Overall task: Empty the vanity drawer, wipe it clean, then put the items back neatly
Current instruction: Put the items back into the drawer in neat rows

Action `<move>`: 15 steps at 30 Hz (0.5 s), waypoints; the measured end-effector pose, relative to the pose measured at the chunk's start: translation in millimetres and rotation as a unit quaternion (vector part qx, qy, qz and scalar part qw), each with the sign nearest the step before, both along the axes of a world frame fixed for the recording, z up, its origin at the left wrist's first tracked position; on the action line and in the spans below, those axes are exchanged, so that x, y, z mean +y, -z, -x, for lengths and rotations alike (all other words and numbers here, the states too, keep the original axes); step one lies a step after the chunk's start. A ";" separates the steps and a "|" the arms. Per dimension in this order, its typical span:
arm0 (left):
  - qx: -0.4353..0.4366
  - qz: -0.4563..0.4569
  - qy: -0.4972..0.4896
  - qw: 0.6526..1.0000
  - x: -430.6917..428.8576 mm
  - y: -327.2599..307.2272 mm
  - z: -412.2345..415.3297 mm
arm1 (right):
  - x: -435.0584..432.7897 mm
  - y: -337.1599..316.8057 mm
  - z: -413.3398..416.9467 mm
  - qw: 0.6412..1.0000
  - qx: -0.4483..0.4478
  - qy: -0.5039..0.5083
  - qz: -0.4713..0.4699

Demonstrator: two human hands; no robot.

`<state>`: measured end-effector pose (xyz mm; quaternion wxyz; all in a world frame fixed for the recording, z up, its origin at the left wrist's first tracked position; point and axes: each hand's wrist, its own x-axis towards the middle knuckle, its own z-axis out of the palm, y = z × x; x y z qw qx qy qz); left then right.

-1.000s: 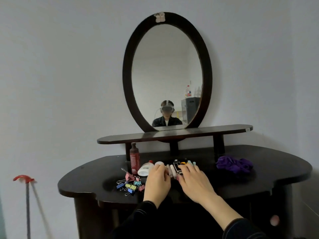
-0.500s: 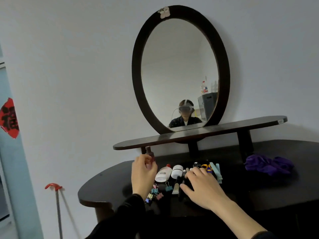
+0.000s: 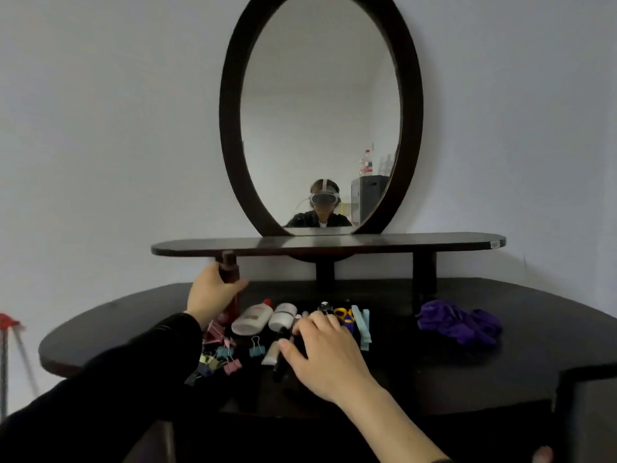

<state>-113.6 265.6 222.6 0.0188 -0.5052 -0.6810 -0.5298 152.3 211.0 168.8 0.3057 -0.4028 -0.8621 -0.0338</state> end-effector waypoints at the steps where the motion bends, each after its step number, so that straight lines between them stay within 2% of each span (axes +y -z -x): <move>1: 0.004 -0.048 -0.002 0.999 -6.0 -1.4 -3.5 | -0.2 -0.4 -0.5 1.000 0.003 -0.002 0.004; 4: -0.059 -0.188 0.023 0.980 -28.9 -11.5 -16.2 | 0.6 -2.9 -1.7 0.999 0.033 -0.003 0.021; 6: -0.115 -0.233 0.057 0.964 -46.7 -16.3 -20.3 | -0.1 -4.8 -2.0 0.999 0.045 0.004 0.027; 12: -0.262 -0.284 0.124 0.914 -82.5 0.1 0.6 | -3.6 -9.9 -1.2 0.998 0.040 0.016 0.035; 15: -0.306 -0.286 0.136 0.898 -84.5 16.1 14.3 | -4.3 -11.7 -0.5 0.997 0.062 0.021 0.032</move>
